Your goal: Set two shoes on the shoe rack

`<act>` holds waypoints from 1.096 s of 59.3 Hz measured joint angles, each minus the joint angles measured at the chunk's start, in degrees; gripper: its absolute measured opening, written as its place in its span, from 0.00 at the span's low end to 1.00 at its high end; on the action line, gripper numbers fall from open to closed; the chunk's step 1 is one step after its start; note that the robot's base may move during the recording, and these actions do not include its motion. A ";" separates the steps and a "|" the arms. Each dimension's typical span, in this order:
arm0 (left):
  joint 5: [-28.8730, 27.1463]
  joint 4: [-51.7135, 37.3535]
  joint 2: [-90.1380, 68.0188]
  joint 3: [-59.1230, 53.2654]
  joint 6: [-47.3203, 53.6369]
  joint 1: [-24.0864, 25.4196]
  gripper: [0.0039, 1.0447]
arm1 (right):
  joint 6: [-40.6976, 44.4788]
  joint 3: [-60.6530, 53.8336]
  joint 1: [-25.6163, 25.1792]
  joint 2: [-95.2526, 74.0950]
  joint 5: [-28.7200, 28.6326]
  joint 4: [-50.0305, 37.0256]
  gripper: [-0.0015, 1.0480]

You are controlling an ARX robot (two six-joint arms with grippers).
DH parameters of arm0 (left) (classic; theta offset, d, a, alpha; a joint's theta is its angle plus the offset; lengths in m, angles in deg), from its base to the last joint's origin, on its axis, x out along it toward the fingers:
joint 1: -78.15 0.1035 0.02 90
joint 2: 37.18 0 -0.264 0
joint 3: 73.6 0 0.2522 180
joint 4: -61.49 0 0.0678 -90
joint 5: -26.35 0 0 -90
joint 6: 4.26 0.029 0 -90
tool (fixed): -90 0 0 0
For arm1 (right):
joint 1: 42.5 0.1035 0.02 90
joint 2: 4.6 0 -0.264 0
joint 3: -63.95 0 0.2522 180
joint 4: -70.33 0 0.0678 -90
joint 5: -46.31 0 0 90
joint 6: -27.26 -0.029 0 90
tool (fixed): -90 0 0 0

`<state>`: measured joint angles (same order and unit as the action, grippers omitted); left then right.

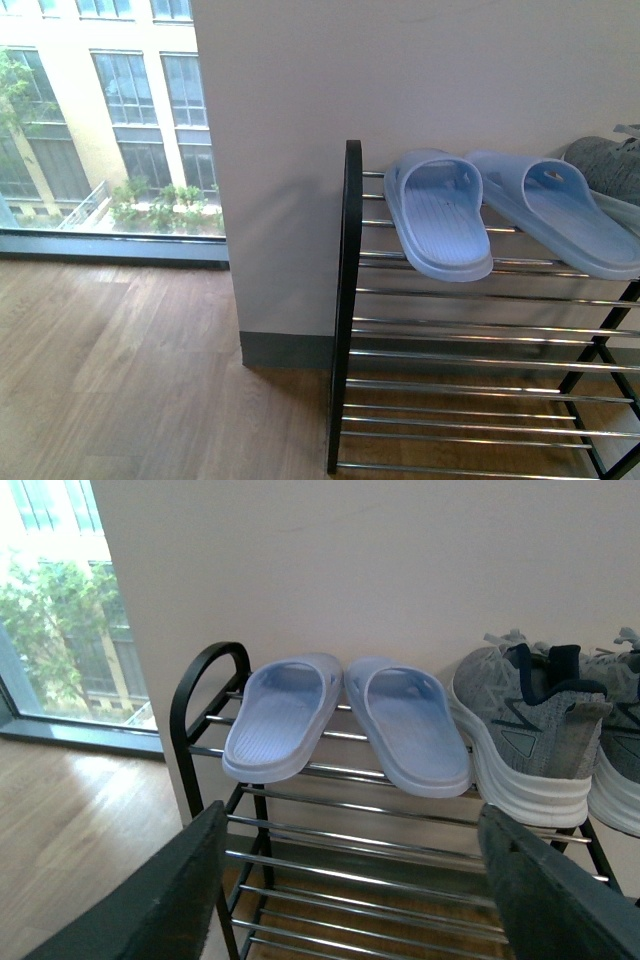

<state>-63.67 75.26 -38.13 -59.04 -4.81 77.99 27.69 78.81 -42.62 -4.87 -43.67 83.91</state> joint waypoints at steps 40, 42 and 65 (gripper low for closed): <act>0.00 0.00 0.00 0.00 0.11 0.00 0.91 | -0.04 0.00 0.00 0.00 0.00 0.00 0.91; 0.00 0.00 0.00 0.00 0.11 0.00 0.91 | -0.04 0.00 0.00 0.00 0.00 0.00 0.91; 0.00 0.00 0.00 0.00 0.11 0.00 0.91 | -0.04 0.00 0.00 0.00 0.00 0.00 0.91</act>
<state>-63.67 75.26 -38.13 -59.04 -4.70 77.99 27.65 78.81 -42.62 -4.87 -43.67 83.91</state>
